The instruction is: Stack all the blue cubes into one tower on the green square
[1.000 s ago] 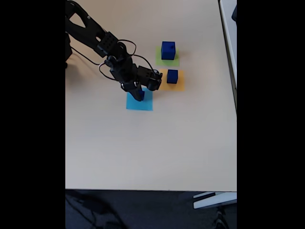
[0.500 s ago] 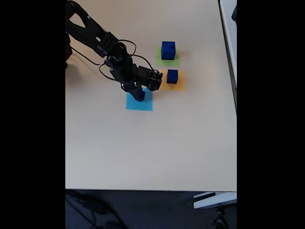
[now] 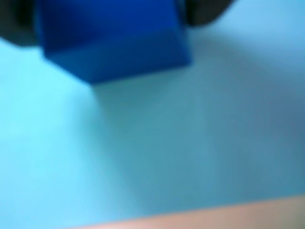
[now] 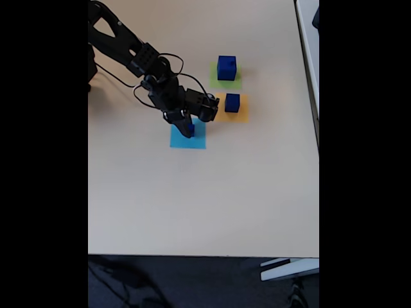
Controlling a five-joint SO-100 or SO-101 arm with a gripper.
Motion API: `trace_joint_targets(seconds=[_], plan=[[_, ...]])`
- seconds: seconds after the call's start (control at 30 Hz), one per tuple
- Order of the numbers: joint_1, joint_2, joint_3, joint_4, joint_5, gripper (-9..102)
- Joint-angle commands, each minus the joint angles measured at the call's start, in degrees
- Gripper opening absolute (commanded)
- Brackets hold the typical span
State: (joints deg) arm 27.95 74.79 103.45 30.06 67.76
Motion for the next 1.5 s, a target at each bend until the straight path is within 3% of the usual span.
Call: trace_joint_targets(seconds=[0.0,0.47,0.77,1.13,1.47], plan=[[-1.76,5.01,-2.37,-0.97,1.93,15],[-9.40,4.92,-22.15,11.87,7.03,18],[-14.77,-4.57,-46.58,23.73,8.53,22],[-25.14,-15.82,-64.25,37.44,22.50,24],[-30.59,-23.47,-72.86,41.31,26.37,24]])
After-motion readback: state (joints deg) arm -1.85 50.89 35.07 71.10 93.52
